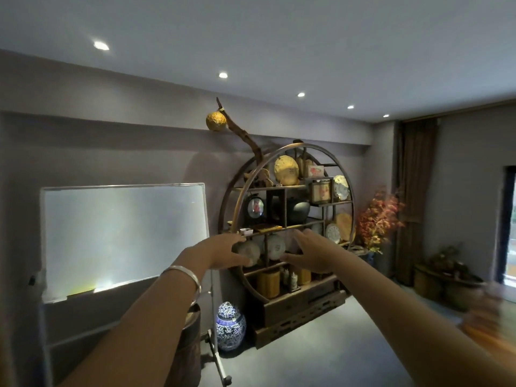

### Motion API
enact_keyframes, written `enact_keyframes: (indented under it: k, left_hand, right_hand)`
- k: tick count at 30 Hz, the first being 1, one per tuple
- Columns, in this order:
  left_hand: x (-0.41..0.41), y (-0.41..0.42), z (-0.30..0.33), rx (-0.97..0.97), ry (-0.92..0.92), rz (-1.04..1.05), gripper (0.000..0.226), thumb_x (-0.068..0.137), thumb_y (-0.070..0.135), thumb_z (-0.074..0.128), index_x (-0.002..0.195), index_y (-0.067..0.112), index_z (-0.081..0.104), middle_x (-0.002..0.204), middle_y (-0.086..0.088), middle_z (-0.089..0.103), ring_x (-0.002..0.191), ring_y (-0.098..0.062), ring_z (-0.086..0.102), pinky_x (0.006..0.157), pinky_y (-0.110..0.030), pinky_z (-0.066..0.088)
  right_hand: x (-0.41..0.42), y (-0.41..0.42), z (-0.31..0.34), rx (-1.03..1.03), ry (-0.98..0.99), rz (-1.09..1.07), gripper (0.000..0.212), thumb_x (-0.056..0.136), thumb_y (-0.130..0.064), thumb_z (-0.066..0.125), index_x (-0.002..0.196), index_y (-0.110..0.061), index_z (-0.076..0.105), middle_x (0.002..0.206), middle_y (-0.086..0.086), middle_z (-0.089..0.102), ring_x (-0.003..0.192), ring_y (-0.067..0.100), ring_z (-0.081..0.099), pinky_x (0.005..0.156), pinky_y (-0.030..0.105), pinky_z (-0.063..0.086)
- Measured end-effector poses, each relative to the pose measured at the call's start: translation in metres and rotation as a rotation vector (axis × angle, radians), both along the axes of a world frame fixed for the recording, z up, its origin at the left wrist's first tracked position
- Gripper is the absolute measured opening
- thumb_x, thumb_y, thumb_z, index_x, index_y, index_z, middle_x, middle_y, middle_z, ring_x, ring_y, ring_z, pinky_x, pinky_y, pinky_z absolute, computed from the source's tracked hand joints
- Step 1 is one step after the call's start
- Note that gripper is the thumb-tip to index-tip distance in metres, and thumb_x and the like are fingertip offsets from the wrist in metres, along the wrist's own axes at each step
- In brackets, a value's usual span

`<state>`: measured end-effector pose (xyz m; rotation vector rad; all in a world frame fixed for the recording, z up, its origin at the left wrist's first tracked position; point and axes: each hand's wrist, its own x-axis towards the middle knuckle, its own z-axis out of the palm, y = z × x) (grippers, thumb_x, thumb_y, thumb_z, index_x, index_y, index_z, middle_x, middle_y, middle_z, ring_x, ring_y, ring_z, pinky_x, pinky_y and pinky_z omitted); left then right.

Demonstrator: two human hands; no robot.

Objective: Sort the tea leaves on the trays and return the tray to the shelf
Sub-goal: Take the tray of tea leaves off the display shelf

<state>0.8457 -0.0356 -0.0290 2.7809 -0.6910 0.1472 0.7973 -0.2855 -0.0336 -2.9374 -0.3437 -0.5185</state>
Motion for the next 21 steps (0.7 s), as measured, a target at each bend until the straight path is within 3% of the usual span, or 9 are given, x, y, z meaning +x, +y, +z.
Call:
enact_keyframes:
  k: [6,11,17,21]
  left_hand:
    - [0.116,0.002,0.004,-0.003,0.030,-0.086,0.084,0.073,0.065,0.061,0.145,0.030,0.033,0.153,0.000,0.034,0.135,-0.024,0.039,0.107,-0.039,0.038]
    - [0.195,0.000,0.002,0.087,-0.047,-0.124,0.082,0.078,0.062,0.060,0.146,0.028,0.031,0.153,-0.002,0.035,0.136,-0.025,0.038,0.109,-0.041,0.036]
    - [0.283,-0.013,-0.013,0.062,-0.050,-0.140,0.080,0.079,0.059,0.061,0.147,0.032,0.030,0.155,-0.002,0.031,0.137,-0.024,0.036,0.110,-0.043,0.035]
    - [0.344,-0.032,-0.020,0.059,-0.035,-0.132,0.077,0.078,0.058,0.062,0.145,0.030,0.035,0.148,-0.001,0.041,0.129,-0.023,0.044,0.104,-0.041,0.041]
  right_hand:
    - [0.093,0.000,0.002,-0.015,0.026,-0.102,0.077,0.083,-0.066,0.049,0.142,-0.019,0.030,0.136,0.011,0.046,0.119,0.027,0.050,0.095,0.042,0.048]
    - [0.157,0.001,-0.005,-0.030,0.032,-0.157,0.079,0.084,-0.065,0.048,0.144,-0.018,0.026,0.134,0.012,0.047,0.117,0.029,0.051,0.092,0.045,0.050]
    - [0.236,-0.013,-0.015,-0.057,0.042,-0.188,0.069,0.084,-0.065,0.048,0.133,-0.017,0.038,0.126,0.011,0.049,0.109,0.027,0.054,0.088,0.044,0.051]
    - [0.301,-0.035,-0.022,-0.061,0.041,-0.170,0.072,0.083,-0.066,0.049,0.135,-0.018,0.036,0.130,0.011,0.048,0.112,0.026,0.052,0.089,0.041,0.050]
